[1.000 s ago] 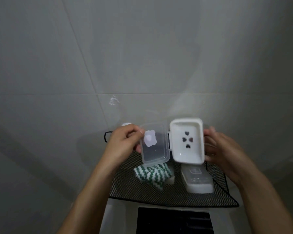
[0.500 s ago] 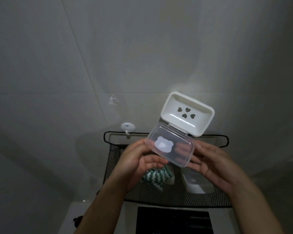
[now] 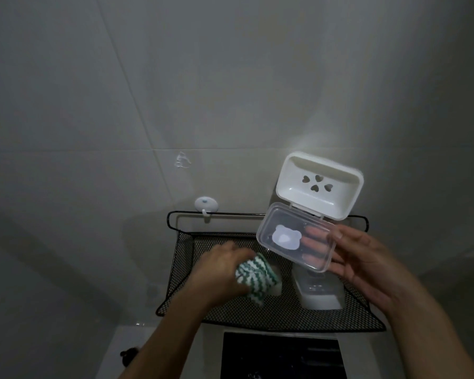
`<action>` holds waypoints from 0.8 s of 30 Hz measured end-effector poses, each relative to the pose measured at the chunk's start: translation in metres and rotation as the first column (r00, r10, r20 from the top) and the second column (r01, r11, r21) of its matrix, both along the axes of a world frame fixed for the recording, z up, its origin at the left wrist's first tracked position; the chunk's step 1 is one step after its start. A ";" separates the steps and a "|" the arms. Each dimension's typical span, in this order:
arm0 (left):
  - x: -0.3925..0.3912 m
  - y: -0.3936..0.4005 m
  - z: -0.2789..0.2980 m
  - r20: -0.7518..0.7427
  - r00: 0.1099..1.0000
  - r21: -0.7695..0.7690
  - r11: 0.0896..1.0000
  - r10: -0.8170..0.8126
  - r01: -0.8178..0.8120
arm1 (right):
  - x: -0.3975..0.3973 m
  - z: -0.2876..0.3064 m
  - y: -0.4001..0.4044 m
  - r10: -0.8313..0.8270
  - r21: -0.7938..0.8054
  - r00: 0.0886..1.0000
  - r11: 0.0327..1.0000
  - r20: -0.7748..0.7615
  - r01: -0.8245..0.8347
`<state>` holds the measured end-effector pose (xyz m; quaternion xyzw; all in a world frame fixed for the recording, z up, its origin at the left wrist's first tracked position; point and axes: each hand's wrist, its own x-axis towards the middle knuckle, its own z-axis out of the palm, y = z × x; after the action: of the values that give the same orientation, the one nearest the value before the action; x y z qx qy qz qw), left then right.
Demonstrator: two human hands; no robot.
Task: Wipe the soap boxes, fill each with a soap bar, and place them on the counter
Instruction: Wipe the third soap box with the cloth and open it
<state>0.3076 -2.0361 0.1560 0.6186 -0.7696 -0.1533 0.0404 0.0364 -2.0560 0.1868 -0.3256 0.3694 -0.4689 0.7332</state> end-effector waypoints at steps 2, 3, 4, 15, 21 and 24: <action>-0.006 -0.001 -0.011 0.031 0.999 0.031 0.999 -0.017 0.016 | -0.001 0.002 0.001 -0.003 -0.025 1.000 1.000 -0.024 0.003; -0.009 0.000 -0.014 0.040 0.999 0.036 0.999 -0.009 0.007 | -0.001 0.003 0.002 -0.003 -0.036 0.999 0.999 -0.037 0.002; -0.011 0.000 -0.016 0.023 1.000 0.027 1.000 0.009 -0.010 | -0.001 0.004 0.002 -0.006 -0.046 0.999 0.999 -0.049 0.004; 0.004 0.004 0.068 -0.525 0.810 -0.269 0.851 0.263 -0.451 | -0.001 0.006 0.004 -0.071 -0.054 0.996 0.996 -0.047 0.068; -0.030 0.007 0.116 -0.392 0.908 -0.415 0.852 0.149 -0.319 | 0.012 0.007 0.003 -0.047 -0.063 0.998 0.997 -0.038 0.044; -0.049 0.005 0.109 -0.267 0.947 -0.402 0.873 0.176 -0.275 | 0.019 0.009 0.004 -0.040 -0.076 0.999 0.996 -0.036 0.037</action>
<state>0.2583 -2.0311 0.2650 0.6590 -0.6968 -0.0405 0.2803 0.0553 -2.0521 0.1953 -0.3545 0.3713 -0.4905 0.7042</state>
